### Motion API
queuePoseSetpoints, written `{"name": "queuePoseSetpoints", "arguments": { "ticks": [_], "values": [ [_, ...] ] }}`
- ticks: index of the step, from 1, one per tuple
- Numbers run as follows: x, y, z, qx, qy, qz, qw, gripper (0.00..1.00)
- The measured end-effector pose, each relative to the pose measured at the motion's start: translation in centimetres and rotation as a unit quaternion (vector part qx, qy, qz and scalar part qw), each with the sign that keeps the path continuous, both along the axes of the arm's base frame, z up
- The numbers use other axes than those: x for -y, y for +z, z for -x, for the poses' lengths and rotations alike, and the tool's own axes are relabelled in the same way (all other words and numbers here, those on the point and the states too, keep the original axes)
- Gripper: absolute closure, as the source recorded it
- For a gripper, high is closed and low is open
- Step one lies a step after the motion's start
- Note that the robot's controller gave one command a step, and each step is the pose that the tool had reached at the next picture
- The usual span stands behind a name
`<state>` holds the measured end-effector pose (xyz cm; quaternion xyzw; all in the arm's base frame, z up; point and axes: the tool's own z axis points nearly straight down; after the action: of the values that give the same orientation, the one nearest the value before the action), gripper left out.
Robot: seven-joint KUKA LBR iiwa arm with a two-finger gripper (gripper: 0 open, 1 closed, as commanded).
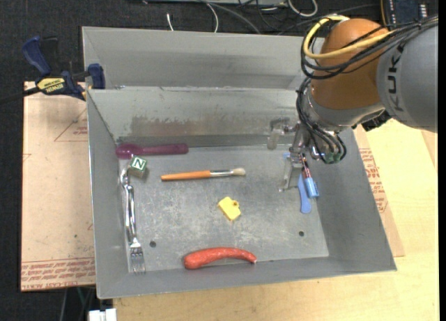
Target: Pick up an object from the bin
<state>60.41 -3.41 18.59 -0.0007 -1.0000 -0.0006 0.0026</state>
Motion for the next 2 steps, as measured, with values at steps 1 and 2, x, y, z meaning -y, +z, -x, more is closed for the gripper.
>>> {"name": "queuePoseSetpoints", "arguments": {
  "ticks": [1,2],
  "values": [
    [0.0,0.4,-0.2,0.0037,0.001,0.000,1.0000,0.00],
    [-6.8,-11.9,-5.2,0.0010,0.012,-0.001,0.9999,0.00]
  ]
}}
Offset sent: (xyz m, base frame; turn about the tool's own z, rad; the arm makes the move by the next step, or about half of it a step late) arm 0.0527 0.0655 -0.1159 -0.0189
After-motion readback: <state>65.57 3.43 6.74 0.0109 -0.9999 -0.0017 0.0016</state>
